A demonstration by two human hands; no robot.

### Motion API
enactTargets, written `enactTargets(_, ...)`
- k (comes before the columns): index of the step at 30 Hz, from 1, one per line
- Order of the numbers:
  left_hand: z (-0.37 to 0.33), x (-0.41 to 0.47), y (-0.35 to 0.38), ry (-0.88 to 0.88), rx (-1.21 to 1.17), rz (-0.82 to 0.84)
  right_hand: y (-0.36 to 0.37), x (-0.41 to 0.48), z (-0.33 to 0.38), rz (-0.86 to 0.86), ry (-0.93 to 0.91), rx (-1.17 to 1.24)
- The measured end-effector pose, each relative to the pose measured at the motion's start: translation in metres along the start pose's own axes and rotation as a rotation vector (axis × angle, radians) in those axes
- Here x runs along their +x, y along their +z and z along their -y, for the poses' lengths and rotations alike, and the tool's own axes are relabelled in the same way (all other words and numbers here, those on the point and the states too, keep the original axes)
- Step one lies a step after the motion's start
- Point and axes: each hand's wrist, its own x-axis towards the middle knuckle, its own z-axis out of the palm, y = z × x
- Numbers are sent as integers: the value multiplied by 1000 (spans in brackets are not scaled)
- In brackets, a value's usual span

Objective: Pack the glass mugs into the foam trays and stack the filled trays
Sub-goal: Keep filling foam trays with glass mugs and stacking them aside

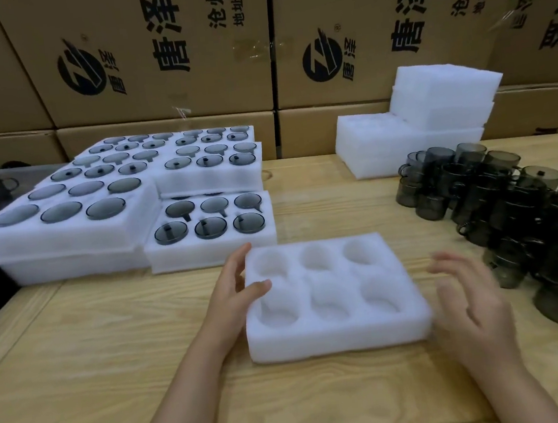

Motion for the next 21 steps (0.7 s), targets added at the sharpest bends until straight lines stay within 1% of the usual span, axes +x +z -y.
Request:
enactTargets(1,0,0,0,0,7,-5,-4,4,-5,-128,59,-141)
enactTargets(2,-1,1,1,1,10,-10,-7,8,-11,-214,145,-267)
enactTargets(3,-1,1,1,3,7,-16,-10,12,-18,-245,247,-358)
enactTargets(5,0,2,0,6,-7,-26,-12,16,-29,-208,417,-462)
enactTargets(7,0,3,0,1,-3,-37,-12,17,-34,-144,484,-521)
enactTargets(10,1,5,0,3,1,-44,-10,18,-38,-69,494,-559)
enactTargets(21,4,5,-1,12,-5,-42,-1,17,-37,-71,269,-453)
